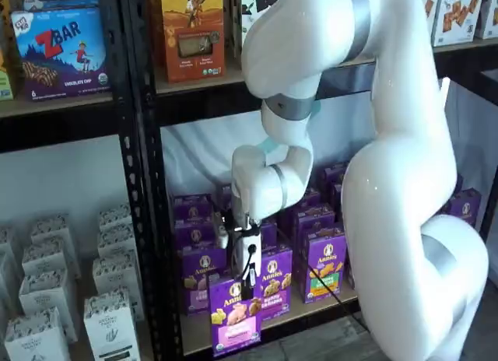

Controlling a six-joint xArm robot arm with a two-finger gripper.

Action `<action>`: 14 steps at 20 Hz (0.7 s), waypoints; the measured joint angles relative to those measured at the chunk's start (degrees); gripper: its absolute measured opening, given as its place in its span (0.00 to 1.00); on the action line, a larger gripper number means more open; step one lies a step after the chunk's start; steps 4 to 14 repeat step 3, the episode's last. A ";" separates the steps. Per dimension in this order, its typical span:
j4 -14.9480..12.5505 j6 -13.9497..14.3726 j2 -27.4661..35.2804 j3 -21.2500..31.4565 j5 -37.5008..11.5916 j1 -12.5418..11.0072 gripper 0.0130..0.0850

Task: Pick up the purple box with a pink patch in the middle, on the bottom shelf, the first box from the left

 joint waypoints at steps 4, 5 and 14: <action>-0.42 0.11 -1.17 1.39 -0.29 -0.28 0.22; -0.42 0.11 -1.17 1.39 -0.29 -0.28 0.22; -0.42 0.11 -1.17 1.39 -0.29 -0.28 0.22</action>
